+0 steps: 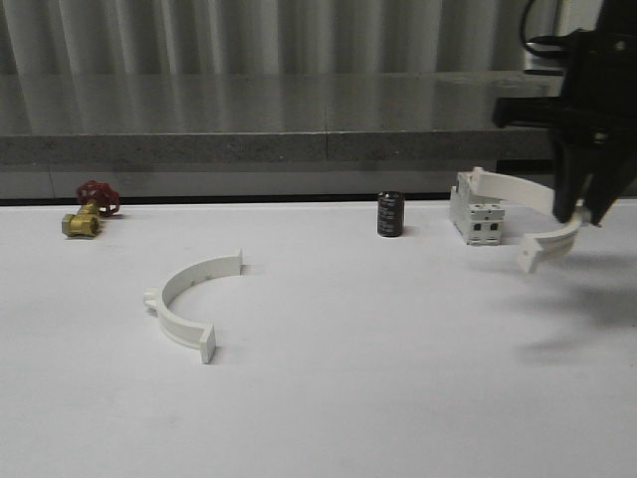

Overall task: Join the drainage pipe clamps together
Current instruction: 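Carry the held clamp half toward the placed half and align ends, then press the right-held half down onto the placed half to join them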

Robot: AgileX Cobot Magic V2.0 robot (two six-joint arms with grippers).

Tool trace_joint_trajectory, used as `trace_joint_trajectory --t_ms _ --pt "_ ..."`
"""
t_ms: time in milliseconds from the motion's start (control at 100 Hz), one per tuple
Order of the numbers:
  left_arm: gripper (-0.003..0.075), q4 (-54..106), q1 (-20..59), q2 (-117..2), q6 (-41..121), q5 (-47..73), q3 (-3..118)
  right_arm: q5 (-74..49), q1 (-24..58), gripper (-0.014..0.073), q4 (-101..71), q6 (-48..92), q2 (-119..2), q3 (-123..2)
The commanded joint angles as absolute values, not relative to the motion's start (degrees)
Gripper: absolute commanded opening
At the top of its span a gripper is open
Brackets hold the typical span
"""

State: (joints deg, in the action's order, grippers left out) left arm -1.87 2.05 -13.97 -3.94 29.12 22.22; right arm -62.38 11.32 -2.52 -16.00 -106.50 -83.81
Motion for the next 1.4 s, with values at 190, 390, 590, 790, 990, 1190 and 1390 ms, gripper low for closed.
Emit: trace_joint_trajectory --t_ms 190,390,590,790,990,1190,1390 --pt "-0.0021 -1.8 1.8 -14.5 -4.0 24.8 23.8 -61.3 21.4 0.0001 -2.3 -20.1 -104.6 -85.8" --pt "-0.0021 -1.8 1.8 -14.5 -4.0 24.8 23.8 -59.3 25.6 0.0001 -2.3 -27.7 -107.0 -86.4" --pt "-0.0021 -1.8 1.8 -14.5 -4.0 24.8 23.8 -58.7 29.9 0.0001 -0.4 -37.4 -111.4 -92.4" --pt "-0.0021 -1.8 1.8 -14.5 -4.0 24.8 23.8 -61.7 33.2 0.0001 1.4 -40.7 -117.1 -100.1" --pt "-0.0021 -1.8 1.8 -14.5 -4.0 24.8 23.8 -63.1 35.5 0.0001 1.4 -40.9 -121.1 -105.0" --pt "-0.0021 -1.8 1.8 -14.5 -4.0 24.8 23.8 -63.8 36.4 0.0001 1.2 -42.5 -124.4 -108.3" --pt "-0.0021 -1.8 1.8 -14.5 -4.0 24.8 23.8 -63.0 36.7 0.0001 0.0 -45.0 -125.7 -108.6"
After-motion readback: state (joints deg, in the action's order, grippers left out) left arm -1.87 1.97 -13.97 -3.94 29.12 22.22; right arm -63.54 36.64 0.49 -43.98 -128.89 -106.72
